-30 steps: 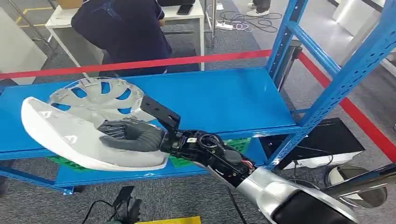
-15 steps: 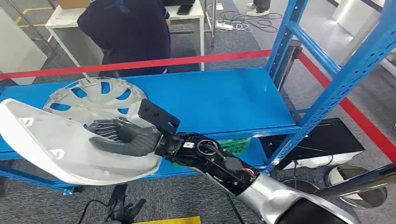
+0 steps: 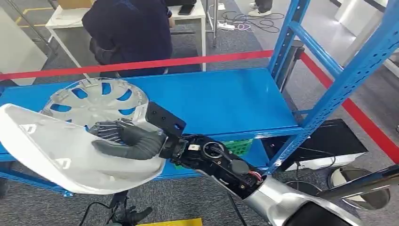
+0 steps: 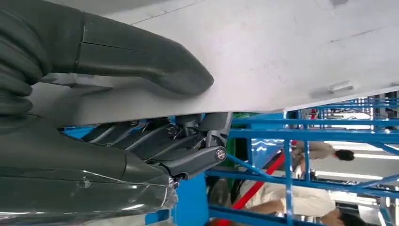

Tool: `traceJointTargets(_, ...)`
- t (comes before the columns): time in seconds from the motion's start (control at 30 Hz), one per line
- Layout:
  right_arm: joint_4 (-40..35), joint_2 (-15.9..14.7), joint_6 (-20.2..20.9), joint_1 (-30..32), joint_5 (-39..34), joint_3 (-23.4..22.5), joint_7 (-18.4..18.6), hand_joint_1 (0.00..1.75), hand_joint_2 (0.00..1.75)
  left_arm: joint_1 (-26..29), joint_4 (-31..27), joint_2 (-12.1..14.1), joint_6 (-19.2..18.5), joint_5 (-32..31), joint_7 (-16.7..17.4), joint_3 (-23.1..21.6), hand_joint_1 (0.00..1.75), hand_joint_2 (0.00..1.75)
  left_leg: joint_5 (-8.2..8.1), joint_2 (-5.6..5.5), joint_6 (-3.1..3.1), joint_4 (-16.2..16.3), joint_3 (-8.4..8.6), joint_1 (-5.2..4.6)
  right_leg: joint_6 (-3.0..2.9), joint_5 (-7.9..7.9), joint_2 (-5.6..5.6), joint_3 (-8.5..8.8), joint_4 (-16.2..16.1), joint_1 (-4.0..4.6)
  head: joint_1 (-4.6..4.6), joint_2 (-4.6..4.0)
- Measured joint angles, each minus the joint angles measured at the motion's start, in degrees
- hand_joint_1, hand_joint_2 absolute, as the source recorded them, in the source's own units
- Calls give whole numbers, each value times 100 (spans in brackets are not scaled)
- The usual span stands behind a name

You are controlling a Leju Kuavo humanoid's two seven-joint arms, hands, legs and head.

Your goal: Take the parts from the cabinet and place them on the table.

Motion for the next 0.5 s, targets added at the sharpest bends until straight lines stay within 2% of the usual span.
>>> traceJointTargets(0.5, -13, -46, 105, 3, 15, 28, -7, 175, 175, -2, 0, 2, -46, -7, 70, 0, 0, 175, 0, 0, 0, 0, 0, 0, 0, 0, 0, 0, 0, 0, 0, 0)
